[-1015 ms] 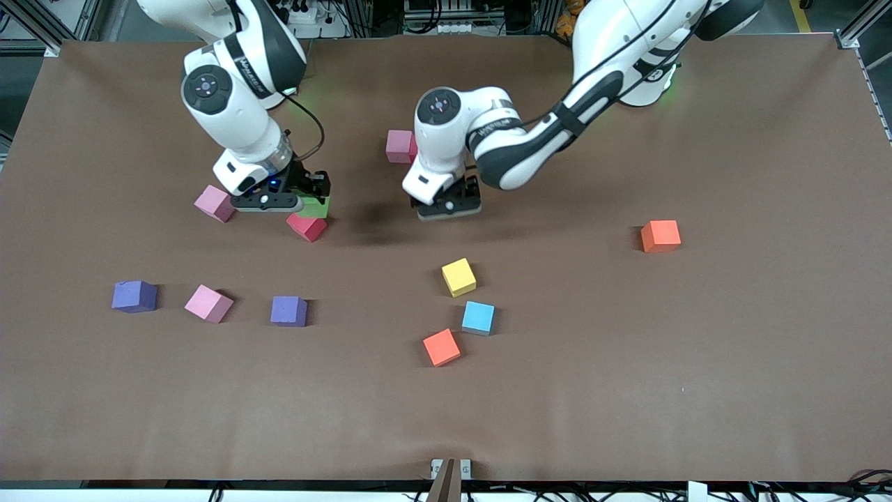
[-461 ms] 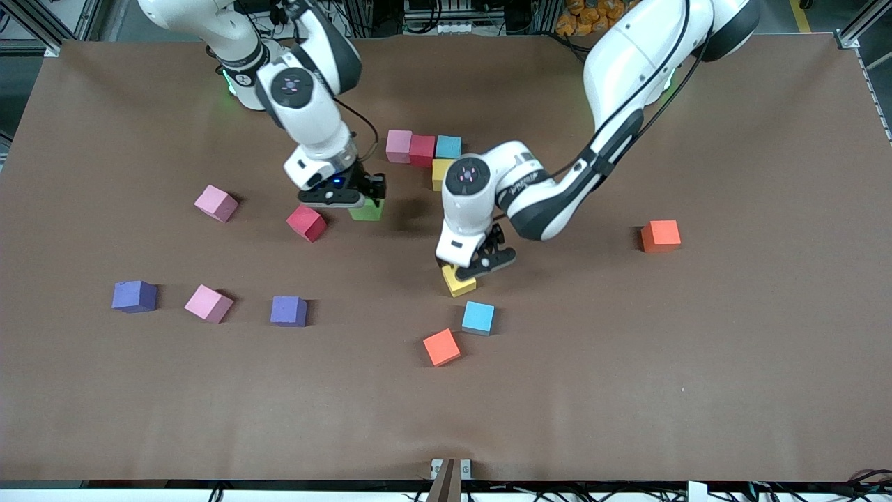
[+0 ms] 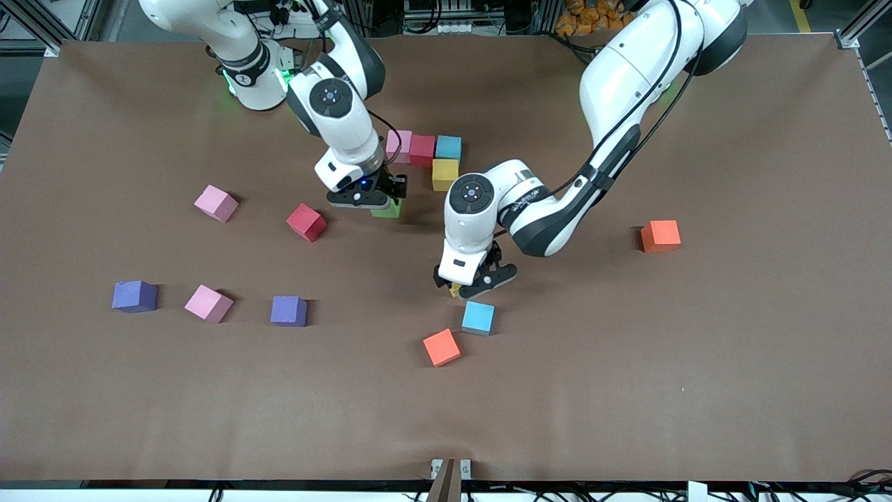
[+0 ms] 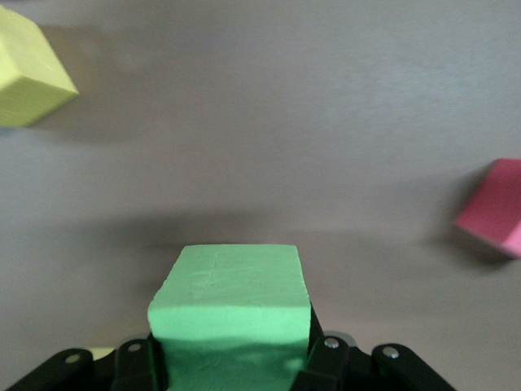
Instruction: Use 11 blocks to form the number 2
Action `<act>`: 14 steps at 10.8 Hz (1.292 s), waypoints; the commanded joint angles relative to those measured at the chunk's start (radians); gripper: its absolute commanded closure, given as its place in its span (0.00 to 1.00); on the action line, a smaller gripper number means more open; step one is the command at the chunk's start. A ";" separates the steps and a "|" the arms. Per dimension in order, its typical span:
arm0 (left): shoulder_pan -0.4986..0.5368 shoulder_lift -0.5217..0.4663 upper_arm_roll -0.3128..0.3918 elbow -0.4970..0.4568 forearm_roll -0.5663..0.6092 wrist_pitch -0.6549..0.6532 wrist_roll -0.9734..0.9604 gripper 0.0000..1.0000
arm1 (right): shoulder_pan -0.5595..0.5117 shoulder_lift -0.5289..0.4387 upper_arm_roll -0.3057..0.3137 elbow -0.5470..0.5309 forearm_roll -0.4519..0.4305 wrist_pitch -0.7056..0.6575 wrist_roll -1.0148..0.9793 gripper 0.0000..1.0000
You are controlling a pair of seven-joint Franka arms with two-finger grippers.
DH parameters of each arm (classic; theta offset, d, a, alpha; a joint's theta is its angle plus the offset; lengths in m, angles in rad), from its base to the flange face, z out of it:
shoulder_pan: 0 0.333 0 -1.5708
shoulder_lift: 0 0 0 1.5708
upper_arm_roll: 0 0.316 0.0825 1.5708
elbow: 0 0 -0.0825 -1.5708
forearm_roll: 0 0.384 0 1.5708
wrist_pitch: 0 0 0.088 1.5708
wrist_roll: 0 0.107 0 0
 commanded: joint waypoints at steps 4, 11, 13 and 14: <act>-0.142 0.045 0.152 0.051 -0.023 0.035 -0.057 0.00 | -0.229 -0.222 0.000 -0.016 0.003 -0.285 -0.364 0.55; -0.145 0.053 0.154 0.043 -0.022 0.032 -0.050 0.92 | -0.286 -0.221 -0.003 0.053 -0.003 -0.378 -0.385 0.55; -0.148 0.047 0.152 0.041 -0.023 0.021 -0.051 1.00 | -0.289 -0.217 -0.003 0.056 -0.003 -0.379 -0.385 0.55; -0.148 0.044 0.150 0.041 -0.022 0.013 -0.050 1.00 | -0.289 -0.216 -0.003 0.058 -0.003 -0.379 -0.384 0.55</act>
